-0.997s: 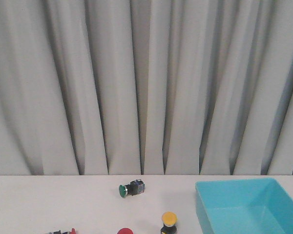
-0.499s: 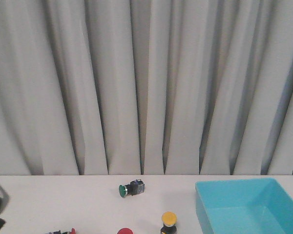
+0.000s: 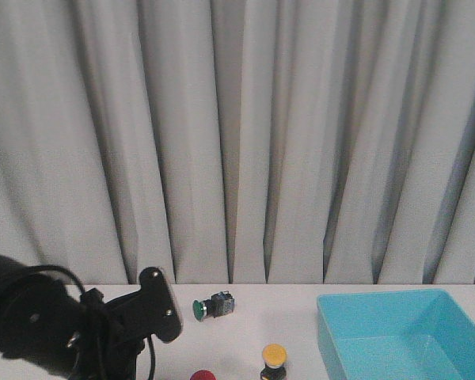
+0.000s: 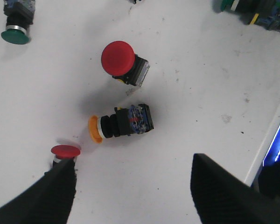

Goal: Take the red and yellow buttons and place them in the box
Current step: 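Reach the left gripper down to the red mushroom button nearest the robot, then close the left gripper on the red button's body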

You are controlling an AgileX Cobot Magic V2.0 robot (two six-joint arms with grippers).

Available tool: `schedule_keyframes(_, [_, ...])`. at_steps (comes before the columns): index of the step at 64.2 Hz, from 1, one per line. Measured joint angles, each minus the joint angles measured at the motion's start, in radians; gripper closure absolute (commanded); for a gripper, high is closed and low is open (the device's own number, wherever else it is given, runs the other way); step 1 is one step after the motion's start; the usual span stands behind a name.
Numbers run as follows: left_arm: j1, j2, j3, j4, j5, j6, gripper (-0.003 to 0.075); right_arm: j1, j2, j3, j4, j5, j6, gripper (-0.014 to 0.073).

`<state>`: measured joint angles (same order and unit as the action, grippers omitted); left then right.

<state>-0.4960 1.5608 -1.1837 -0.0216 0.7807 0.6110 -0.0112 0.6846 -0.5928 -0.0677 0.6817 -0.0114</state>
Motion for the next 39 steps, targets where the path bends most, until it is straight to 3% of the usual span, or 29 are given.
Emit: schedule_keyframes(39, [0.002, 0.516, -0.532, -0.001, 0.248, 0.266, 0.0200, 0.000, 0.000, 0.000, 0.000, 0.000, 0.000, 0.0074])
